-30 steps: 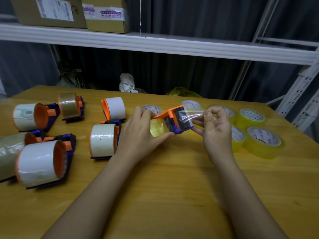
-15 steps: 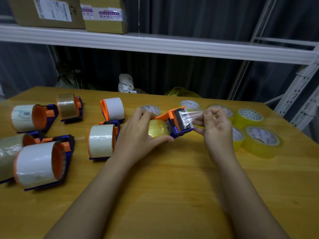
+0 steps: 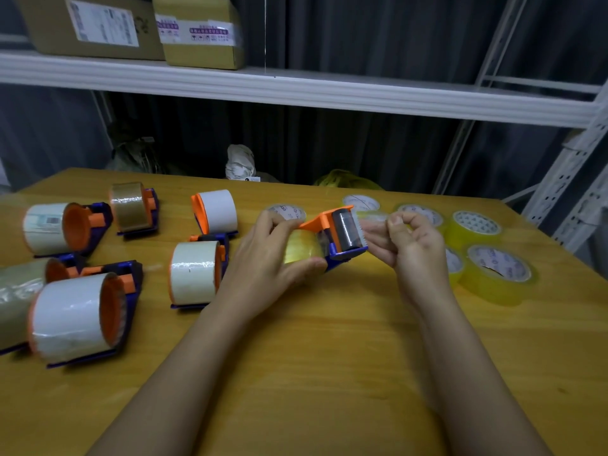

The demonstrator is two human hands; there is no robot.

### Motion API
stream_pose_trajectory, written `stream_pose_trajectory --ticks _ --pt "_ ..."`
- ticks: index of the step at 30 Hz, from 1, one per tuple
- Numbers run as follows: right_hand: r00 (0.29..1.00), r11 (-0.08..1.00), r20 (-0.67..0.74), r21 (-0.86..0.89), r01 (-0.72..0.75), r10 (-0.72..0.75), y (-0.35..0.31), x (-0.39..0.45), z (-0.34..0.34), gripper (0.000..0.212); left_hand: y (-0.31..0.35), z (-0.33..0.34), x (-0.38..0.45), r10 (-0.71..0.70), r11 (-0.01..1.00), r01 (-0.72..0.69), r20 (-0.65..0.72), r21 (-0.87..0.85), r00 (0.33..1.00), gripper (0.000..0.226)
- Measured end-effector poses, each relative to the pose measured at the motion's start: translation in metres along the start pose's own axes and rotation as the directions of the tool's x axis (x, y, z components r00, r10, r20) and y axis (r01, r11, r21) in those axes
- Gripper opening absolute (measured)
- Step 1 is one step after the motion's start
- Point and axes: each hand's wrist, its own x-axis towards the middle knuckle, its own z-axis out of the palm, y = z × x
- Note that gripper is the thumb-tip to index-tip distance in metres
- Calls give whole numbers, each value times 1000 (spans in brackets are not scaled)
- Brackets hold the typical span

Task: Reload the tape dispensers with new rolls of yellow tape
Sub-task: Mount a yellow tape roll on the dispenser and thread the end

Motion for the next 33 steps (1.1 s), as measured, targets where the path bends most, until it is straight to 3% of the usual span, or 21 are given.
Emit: stream_pose_trajectory --ticks 6,10,13,15,18,20,25,33 --pt "991 993 -71 47 -109 113 -3 6 -5 5 -6 3 -2 31 999 -34 -65 -36 997 73" --pt "977 975 -126 164 -148 170 -2 8 -9 35 -6 3 -2 50 999 -48 -76 15 996 76" --pt "971 966 -148 206 -155 187 0 9 -7 39 -4 4 -2 77 996 -73 -79 43 994 72" --pt "960 953 -167 245 -179 223 3 11 -8 34 -6 5 -2 91 995 -87 -80 46 993 71" --pt "931 940 -290 319 -123 221 1 17 -19 9 -13 1 -2 22 998 -31 -131 -63 991 71" --pt "925 988 -369 150 -41 95 2 17 -21 5 -15 -1 0 8 998 -18 -174 -58 985 71" --pt "978 963 -126 -235 134 -167 13 7 3 10 -9 3 -1 35 999 -35 -137 -1 990 72" --pt "997 962 38 -263 73 -66 13 5 3 13 -10 5 0 73 993 -60 -135 99 988 70"
